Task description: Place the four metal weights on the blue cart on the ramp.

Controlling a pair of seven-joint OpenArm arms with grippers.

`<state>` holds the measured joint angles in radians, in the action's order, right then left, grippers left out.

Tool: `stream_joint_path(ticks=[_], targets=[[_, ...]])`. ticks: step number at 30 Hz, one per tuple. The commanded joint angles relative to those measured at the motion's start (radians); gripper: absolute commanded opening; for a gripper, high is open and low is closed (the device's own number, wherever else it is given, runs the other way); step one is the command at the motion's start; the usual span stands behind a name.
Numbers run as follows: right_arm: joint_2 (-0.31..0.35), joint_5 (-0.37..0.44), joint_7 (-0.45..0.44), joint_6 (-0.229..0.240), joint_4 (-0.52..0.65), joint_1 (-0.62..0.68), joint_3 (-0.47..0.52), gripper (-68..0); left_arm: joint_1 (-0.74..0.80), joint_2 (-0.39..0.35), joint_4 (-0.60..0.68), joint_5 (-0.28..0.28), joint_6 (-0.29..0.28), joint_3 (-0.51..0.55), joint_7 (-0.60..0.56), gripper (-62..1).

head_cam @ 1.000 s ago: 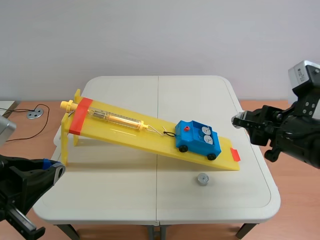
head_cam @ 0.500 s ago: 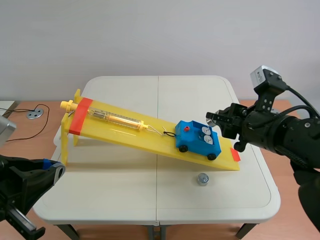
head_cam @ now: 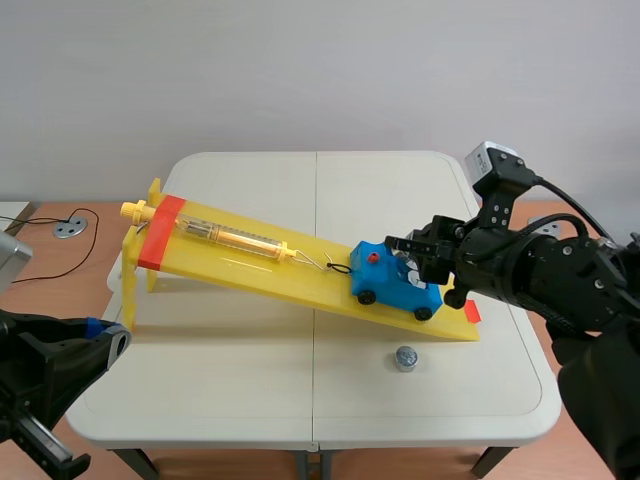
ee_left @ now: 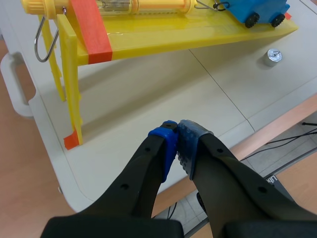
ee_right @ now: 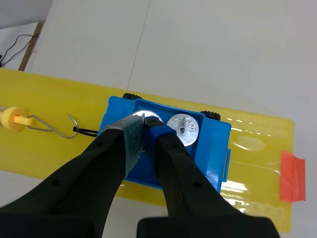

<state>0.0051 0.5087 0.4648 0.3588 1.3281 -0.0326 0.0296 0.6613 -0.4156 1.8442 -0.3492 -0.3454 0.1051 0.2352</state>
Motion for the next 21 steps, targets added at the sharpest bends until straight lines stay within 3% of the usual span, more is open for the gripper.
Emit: stream_joint_path(ticks=[1,11,21], targets=[[-0.003,0.054,-0.185,0.046,0.054,-0.117,0.002,-66.9,-0.027,0.005,0.066,-0.074,-0.025,0.015,-0.102,-57.1],[-0.014,0.036,-0.210,0.046,0.020,-0.137,0.002,-66.8,-0.027,0.005,0.066,-0.074,-0.025,0.015,-0.095,-57.1],[-0.014,0.027,-0.246,0.046,0.003,-0.146,0.002,-57.2,-0.027,0.005,0.066,-0.074,-0.025,0.015,-0.095,-57.1]])
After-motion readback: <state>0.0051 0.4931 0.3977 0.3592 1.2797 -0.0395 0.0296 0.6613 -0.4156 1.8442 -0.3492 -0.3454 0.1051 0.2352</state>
